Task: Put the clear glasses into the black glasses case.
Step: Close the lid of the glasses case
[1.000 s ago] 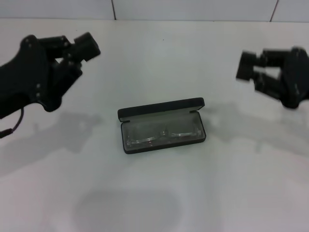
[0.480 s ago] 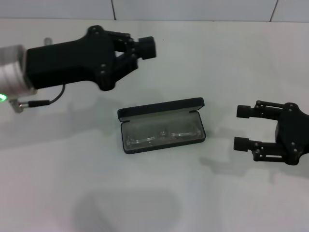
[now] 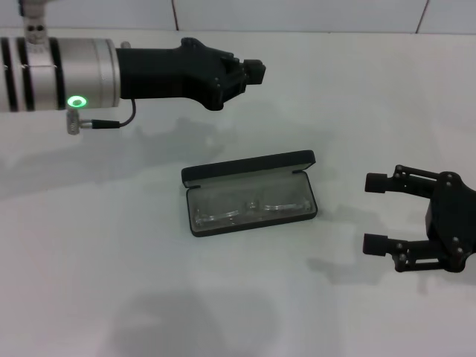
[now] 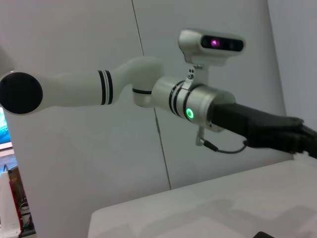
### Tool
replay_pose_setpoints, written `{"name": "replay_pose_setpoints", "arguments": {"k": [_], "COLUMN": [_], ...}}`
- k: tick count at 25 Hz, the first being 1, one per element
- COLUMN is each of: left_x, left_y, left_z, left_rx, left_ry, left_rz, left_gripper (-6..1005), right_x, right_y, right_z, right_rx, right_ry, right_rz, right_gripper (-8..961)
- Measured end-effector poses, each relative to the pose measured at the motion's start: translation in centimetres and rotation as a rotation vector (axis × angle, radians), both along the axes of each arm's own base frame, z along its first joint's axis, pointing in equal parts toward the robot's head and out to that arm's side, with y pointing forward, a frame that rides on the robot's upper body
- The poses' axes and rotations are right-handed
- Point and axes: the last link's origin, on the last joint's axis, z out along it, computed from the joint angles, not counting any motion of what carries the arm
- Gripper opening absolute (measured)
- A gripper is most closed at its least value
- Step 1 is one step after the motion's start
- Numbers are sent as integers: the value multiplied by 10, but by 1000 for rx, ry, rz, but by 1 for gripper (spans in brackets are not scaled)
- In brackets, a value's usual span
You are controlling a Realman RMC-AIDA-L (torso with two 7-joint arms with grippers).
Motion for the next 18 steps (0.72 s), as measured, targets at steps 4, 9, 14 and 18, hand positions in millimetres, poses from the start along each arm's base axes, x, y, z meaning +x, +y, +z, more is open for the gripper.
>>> {"name": "replay_pose_setpoints", "arguments": {"k": [4,9,14,18], "left_x": [-10,-24,-39,-40], "left_y": [10,9,3,0], "left_z": [-14,-27,-43,-48], "left_rx": [14,-18,-55,-61], "left_ry": [45,68,68,60], "left_rz": [89,166,233,237], "left_gripper": [44,44,44,44], "right_x": [2,3,2,1], "right_y": [1,4,9,10], "right_z": [1,1,0,0], "right_rx": [9,23,34,41], "right_ry": [4,1,-10,-14], "right_rz": [-14,-25,-28,-29], "right_gripper": [871,871,872,872]}}
